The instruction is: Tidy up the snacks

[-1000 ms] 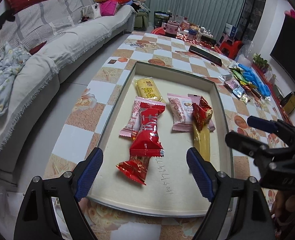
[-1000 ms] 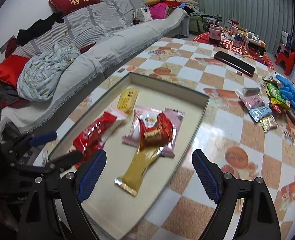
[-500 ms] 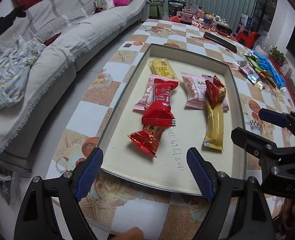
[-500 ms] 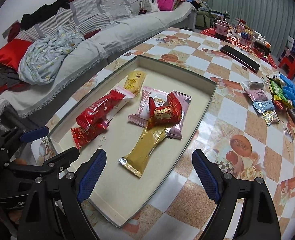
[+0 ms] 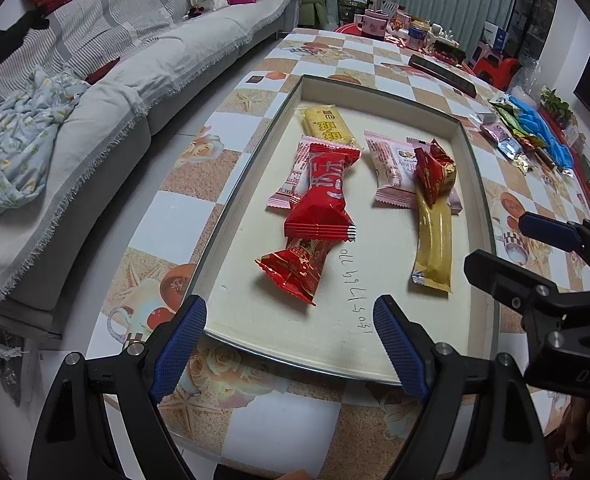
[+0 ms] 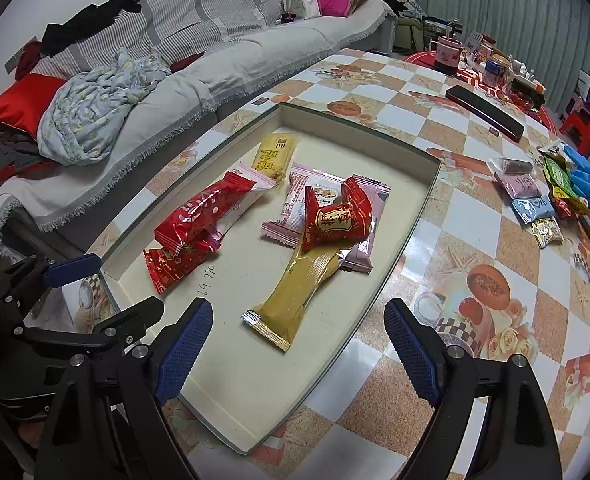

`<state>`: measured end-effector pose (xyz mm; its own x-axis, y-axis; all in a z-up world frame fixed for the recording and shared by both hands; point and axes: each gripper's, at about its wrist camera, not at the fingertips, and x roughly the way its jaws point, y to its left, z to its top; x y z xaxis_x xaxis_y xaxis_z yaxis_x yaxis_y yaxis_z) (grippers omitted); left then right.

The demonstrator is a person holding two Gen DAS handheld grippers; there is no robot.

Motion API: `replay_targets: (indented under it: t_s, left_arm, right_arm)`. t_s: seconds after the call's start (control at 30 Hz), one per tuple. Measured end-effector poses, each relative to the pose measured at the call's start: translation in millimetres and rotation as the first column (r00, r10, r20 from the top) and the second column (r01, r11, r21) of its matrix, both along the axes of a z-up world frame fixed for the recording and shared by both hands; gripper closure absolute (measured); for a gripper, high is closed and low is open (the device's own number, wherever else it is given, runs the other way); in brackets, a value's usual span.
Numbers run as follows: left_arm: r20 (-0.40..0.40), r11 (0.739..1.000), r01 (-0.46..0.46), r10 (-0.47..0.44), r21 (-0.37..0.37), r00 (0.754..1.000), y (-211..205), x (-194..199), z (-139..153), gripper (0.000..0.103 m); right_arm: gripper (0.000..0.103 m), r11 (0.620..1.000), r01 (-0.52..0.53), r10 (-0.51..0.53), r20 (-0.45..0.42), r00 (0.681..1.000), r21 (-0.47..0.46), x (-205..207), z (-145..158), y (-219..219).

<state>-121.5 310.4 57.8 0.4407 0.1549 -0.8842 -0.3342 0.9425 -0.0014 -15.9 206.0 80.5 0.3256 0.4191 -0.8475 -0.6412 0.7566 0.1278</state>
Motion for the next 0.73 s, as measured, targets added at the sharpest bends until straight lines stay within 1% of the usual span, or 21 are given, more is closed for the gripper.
replay_targets:
  t_s: [0.27, 0.5, 0.73]
  left_arm:
    - [-0.011, 1.000, 0.008, -0.008, -0.001, 1.000, -1.9, 0.5, -1.2, 0.015]
    - [-0.022, 1.000, 0.012, -0.012, -0.024, 1.000, -2.1, 1.9, -3.0, 0.015]
    - [-0.012, 1.000, 0.010, -0.010, -0.010, 1.000, -4.1, -0.3, -0.4, 0.015]
  right_arm:
    - [0.014, 1.000, 0.002, -0.002, 0.000, 1.000, 0.002, 0.0, 0.0, -0.5]
    - [0.014, 1.000, 0.006, -0.006, 0.000, 1.000, 0.005, 0.9, 0.6, -2.8]
    - [0.014, 1.000, 0.011, -0.011, 0.000, 1.000, 0.010, 1.7, 1.5, -5.2]
